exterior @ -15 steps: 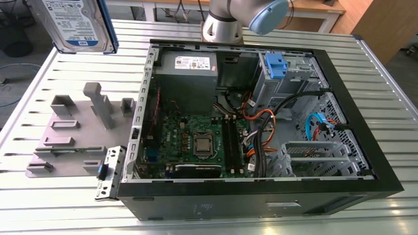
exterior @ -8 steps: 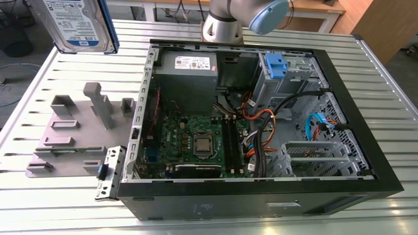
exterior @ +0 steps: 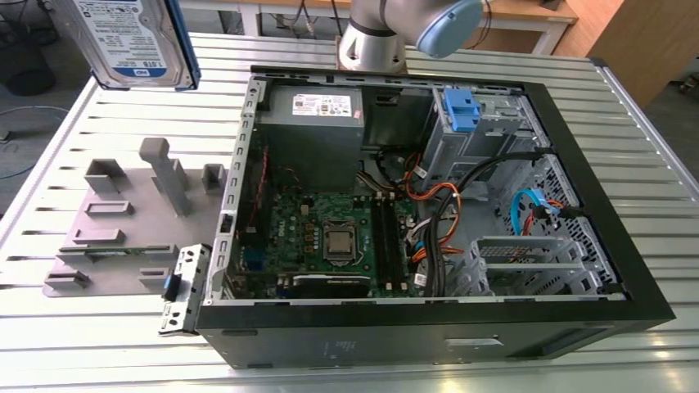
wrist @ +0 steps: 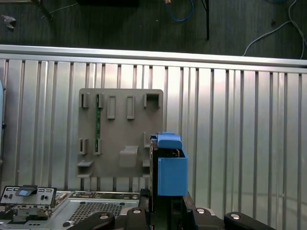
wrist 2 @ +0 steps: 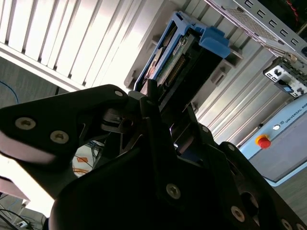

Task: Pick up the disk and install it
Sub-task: 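Pick up the disk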

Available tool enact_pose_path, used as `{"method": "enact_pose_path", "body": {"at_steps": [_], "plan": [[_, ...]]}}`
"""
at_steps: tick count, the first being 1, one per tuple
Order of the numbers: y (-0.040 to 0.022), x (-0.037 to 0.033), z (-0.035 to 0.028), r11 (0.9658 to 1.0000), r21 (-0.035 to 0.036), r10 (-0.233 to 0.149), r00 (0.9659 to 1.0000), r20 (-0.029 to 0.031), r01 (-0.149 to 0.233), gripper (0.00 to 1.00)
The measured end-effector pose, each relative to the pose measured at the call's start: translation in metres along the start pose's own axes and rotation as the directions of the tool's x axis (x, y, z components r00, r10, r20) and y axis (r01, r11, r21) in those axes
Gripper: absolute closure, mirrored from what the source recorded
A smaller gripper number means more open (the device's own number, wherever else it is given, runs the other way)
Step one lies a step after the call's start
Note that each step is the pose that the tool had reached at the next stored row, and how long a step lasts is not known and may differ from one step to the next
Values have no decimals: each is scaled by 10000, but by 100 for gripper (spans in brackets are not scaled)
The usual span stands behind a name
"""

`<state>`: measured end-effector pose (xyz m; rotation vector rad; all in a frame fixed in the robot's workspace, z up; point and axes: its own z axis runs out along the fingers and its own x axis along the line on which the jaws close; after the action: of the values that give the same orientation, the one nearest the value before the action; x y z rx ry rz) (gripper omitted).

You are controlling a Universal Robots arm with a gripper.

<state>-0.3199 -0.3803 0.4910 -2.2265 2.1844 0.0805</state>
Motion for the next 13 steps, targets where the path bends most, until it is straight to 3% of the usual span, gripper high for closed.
{"method": "enact_pose_path", "body": {"at_steps": [13], "plan": [[-79,2,-1,10000,0,0,10000,0,0,65]]}}
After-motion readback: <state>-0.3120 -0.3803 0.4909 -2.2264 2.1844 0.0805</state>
